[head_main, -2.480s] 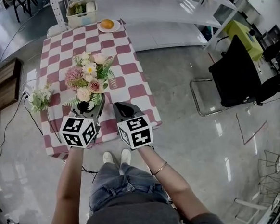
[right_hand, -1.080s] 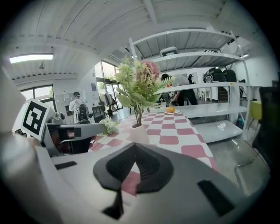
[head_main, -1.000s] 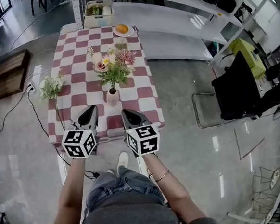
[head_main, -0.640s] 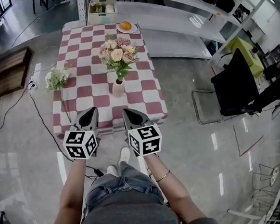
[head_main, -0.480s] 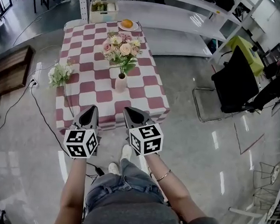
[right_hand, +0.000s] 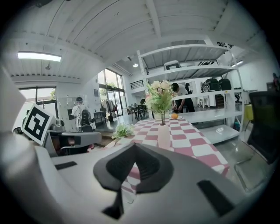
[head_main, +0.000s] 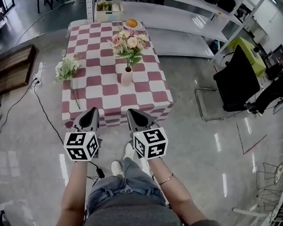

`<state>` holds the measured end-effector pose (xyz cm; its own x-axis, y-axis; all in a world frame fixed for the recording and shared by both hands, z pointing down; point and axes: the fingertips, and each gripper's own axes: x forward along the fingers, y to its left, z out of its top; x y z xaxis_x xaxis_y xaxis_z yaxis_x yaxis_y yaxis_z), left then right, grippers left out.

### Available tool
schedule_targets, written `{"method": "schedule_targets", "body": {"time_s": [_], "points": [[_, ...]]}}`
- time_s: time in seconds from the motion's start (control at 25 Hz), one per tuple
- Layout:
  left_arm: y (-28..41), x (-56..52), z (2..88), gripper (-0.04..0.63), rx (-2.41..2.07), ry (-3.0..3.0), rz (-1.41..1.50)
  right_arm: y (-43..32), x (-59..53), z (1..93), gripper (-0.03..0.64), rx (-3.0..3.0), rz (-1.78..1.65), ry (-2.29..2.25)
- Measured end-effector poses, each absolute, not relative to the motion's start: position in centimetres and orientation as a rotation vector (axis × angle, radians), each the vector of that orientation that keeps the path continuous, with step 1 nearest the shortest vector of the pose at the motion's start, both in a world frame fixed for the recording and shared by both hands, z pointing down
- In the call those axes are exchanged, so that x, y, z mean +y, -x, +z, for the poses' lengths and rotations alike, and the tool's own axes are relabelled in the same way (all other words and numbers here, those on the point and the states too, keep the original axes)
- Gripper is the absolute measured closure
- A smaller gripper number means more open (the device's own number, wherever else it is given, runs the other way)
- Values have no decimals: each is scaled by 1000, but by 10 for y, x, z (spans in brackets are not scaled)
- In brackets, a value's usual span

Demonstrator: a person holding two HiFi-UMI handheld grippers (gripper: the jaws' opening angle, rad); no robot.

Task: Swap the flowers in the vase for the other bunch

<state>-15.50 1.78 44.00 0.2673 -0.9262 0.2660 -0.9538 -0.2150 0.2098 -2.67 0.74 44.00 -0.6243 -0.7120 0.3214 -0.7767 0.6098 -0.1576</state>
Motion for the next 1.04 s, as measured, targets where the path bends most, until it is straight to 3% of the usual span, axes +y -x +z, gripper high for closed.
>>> {"method": "schedule_targets", "body": {"time_s": [1.04], "points": [[165,47,439,578,-1666,-2230,68,35,43,430,609,-2599,340,-1242]]}}
